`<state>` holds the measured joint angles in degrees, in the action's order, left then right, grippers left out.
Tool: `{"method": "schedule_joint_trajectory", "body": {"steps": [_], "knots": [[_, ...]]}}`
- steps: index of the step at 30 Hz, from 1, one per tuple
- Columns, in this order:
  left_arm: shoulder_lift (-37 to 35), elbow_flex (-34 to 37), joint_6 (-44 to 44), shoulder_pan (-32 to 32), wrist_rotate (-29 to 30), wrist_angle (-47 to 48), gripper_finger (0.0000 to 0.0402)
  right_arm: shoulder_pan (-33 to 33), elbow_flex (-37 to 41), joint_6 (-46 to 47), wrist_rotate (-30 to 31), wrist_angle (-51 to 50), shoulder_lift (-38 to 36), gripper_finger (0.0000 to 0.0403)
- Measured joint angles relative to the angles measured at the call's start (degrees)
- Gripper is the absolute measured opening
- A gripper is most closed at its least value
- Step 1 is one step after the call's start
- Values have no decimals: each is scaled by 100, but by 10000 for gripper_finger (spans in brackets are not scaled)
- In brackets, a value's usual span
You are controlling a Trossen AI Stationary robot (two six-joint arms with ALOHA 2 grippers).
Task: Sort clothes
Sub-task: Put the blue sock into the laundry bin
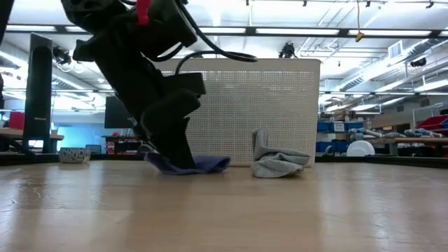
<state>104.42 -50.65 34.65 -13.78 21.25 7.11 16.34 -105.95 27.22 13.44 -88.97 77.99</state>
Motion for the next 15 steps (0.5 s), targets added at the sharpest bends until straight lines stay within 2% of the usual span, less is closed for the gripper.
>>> {"method": "schedule_joint_trajectory", "body": {"steps": [2,7,15], "knots": [[-72,-12,-119,-9,18,8,15,467,437,296,274,25,-104,180],[-450,-90,-308,-20,-18,349,4,1400,1872,1017,1009,456,-378,180],[-1324,-308,-511,-118,54,832,1,2261,4344,2154,1387,2513,-822,180]]}}
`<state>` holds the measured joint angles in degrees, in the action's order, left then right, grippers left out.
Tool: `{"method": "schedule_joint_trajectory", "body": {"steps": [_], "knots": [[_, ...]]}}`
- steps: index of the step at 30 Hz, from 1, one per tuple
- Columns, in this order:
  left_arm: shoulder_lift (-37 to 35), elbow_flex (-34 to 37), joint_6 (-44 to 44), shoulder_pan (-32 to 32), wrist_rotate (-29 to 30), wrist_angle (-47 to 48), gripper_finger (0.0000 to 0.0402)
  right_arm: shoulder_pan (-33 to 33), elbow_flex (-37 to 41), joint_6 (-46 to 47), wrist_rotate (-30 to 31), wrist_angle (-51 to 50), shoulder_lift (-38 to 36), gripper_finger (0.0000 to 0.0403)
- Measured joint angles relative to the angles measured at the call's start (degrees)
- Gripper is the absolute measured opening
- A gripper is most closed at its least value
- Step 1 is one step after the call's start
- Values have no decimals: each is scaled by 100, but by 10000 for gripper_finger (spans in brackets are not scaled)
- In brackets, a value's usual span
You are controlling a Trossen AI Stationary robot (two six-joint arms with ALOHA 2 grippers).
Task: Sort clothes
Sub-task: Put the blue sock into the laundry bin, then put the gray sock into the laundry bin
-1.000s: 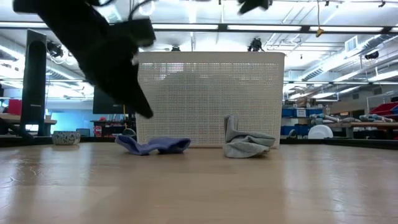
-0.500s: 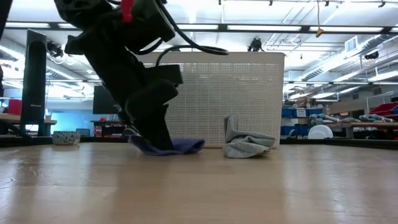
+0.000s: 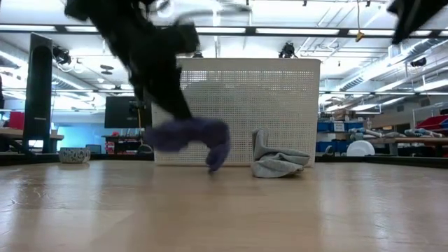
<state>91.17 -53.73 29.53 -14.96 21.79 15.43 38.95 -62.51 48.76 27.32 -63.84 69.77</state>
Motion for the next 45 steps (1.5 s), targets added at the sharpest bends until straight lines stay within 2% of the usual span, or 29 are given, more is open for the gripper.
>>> {"method": "schedule_joint_trajectory", "body": {"steps": [8,14,19,25,31,34,41,45], "knots": [[-935,-381,-459,8,240,316,0,381,2150,934,575,2703,-150,180],[-1152,-1512,-1495,301,461,828,0,218,3572,881,764,5412,86,180],[-1173,-2512,-2329,763,621,1345,0,133,4225,882,857,6849,311,180],[-1173,-2973,-3047,1667,626,1328,0,50,4368,811,1040,7331,657,180],[-1013,-2916,-2762,2631,667,1501,16,-8,4369,580,1032,7908,990,181],[-993,-2920,-2610,2951,357,1719,41,-92,4368,388,1020,8153,1089,180],[-968,-2920,-2278,3031,-486,1784,113,-373,4365,-169,1166,8380,1126,180],[-1063,-2920,-2136,2664,-661,1832,125,-653,4365,-1574,1261,9125,1287,180]]}}
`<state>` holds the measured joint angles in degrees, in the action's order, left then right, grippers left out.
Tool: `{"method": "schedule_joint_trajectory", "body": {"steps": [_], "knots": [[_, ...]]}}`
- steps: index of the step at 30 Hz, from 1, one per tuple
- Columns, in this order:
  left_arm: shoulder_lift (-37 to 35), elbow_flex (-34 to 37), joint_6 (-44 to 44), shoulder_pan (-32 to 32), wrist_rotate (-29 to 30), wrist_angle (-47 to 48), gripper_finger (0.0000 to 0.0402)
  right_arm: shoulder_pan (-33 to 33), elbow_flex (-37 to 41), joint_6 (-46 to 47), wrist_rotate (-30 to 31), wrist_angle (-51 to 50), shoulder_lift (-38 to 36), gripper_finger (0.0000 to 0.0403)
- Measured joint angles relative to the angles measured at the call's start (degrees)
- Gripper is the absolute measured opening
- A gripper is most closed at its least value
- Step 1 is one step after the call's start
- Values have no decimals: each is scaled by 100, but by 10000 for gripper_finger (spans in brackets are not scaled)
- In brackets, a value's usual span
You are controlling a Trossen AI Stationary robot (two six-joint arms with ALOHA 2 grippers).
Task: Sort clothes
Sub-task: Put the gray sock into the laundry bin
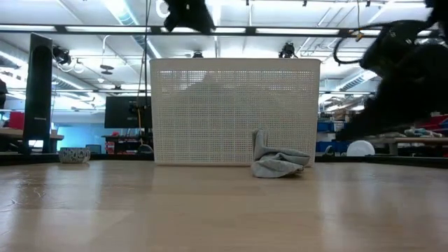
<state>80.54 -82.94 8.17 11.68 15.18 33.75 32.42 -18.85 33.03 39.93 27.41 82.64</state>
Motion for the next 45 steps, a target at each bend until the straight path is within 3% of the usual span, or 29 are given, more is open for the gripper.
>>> {"method": "schedule_joint_trajectory", "body": {"steps": [4,8,14,20,23,27,31,37,41,45], "knots": [[-56,0,0,-683,78,12,126,-377,-9,-1108,2,878,317,178],[-246,327,121,-1298,837,-88,126,-781,-9,-1461,-114,1347,755,178],[-784,1339,650,-1896,1100,-363,127,-1307,-160,-1589,-558,1723,1566,176],[-1415,2478,869,-2486,1114,-1395,127,-1724,-719,-2223,-903,2029,2376,171],[-1798,3065,869,-2743,1164,-1999,127,-1944,-1088,-2392,-1226,2127,2722,134],[-2241,3843,901,-3002,1221,-2690,127,-2128,-1447,-2453,-1563,2116,2956,26],[-2687,4679,905,-3180,1333,-3528,127,-2148,-1613,-2735,-1633,1916,2788,14],[-3368,5885,930,-3197,1355,-4832,127,-2080,-1854,-3251,-1654,1421,1576,5],[-3863,6466,903,-3191,1370,-4969,127,-2087,-2344,-3630,-1727,606,659,3],[-4129,6752,1151,-3180,1757,-4962,127,-2237,-3132,-4325,-1739,-484,121,2]]}}
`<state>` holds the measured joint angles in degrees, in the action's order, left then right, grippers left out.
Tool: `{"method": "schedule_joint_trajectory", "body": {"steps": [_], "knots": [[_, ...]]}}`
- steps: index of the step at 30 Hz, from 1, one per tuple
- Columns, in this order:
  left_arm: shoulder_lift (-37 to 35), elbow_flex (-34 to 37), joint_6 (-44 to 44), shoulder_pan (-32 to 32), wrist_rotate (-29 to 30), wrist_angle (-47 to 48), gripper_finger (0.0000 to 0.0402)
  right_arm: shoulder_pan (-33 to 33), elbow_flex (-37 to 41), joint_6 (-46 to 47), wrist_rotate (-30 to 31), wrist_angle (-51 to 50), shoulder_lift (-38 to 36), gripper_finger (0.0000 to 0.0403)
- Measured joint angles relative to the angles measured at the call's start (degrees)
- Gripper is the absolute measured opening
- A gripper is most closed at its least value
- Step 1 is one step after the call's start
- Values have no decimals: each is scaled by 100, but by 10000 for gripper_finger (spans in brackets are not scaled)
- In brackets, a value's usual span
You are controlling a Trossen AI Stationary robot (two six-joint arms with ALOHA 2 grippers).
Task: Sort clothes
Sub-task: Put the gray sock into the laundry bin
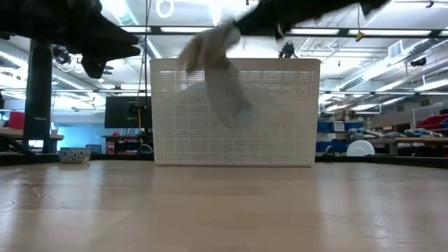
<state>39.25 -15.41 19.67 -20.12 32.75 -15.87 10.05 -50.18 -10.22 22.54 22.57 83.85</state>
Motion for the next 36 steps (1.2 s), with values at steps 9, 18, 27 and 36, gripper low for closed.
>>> {"method": "schedule_joint_trajectory", "body": {"steps": [9,18,27,36], "knots": [[74,63,115,15,-246,357,127,-987,-2220,-1168,-131,-1554,-249,1],[-121,158,-731,242,-504,210,127,-2188,-3044,-934,-1394,-2057,-91,1],[-812,1492,-702,945,-1382,-1229,127,-2884,-3038,-300,-1977,-2549,-47,1],[-1541,1494,-868,1245,-1288,-568,127,-3207,-3038,-75,-2152,-3165,-45,1]]}}
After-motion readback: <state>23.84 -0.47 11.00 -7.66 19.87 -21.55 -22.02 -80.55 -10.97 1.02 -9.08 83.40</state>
